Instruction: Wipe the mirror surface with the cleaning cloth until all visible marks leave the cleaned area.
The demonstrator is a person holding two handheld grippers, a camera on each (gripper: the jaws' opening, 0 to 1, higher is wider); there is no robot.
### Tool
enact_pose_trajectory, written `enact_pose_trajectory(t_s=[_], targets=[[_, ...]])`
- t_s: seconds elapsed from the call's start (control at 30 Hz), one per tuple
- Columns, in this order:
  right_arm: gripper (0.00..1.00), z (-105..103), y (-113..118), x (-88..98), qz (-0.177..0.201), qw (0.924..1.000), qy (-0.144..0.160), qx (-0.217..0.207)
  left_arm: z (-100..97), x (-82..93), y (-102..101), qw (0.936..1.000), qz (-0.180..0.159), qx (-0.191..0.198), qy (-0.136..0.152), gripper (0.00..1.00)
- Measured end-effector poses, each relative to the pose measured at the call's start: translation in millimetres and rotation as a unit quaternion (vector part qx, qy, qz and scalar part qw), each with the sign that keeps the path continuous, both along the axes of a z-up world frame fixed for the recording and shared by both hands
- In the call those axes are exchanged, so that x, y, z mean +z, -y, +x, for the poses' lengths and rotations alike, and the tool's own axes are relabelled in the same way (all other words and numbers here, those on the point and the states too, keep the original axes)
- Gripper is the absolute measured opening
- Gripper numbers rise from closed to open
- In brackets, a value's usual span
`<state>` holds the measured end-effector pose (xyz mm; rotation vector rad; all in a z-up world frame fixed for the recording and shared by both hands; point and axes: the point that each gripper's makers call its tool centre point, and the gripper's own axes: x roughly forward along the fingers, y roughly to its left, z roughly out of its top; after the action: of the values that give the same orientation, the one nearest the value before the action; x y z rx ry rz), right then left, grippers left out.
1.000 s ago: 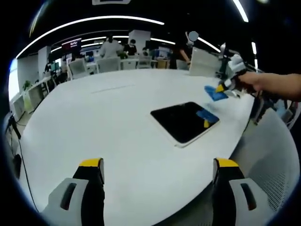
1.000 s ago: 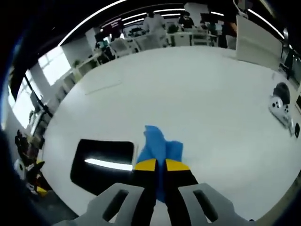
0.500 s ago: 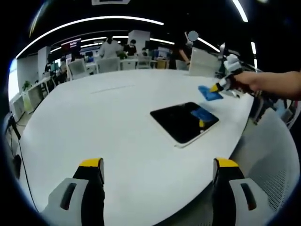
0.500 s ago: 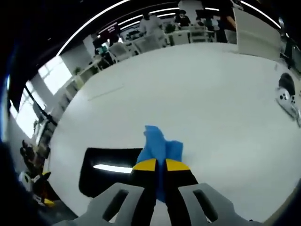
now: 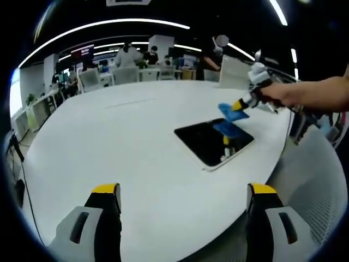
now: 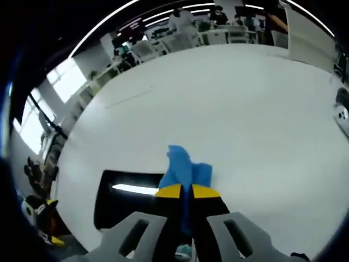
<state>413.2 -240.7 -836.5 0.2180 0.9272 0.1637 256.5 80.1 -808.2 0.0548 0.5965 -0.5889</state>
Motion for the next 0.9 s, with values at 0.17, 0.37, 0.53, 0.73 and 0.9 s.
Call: enact_pose_trajectory(t_s=[0.17, 0.37, 0.53, 0.73, 0.9], targets=[[0.00, 3.9, -7.8, -8.4, -0.018, 0.9997, 0.005, 0.017, -0.5, -0.5, 0.8, 1.0000, 0.002, -0.003, 0.000, 0.96], [0.00, 7.3, -12.0, -19.0, -0.020, 0.9996, -0.013, 0.014, -1.2, -0.9, 1.6, 1.0000, 0.003, -0.006, -0.001, 0.95], [0.00, 1.4, -15.0, -37.1, -0.019, 0.9990, -0.036, 0.019, -1.5, -0.5, 1.8, 1.0000, 0.003, -0.005, -0.002, 0.95], [0.00, 3.8, -15.8, -32.6, -0.031, 0.9986, -0.038, 0.022, -0.8, -0.8, 1.6, 1.0000, 0.001, -0.005, -0.001, 0.95], [0.00, 4.5, -23.0, -31.8, -0.011, 0.9992, -0.036, 0.013, -0.8, -1.2, 1.6, 1.0000, 0.002, -0.006, -0.002, 0.95]])
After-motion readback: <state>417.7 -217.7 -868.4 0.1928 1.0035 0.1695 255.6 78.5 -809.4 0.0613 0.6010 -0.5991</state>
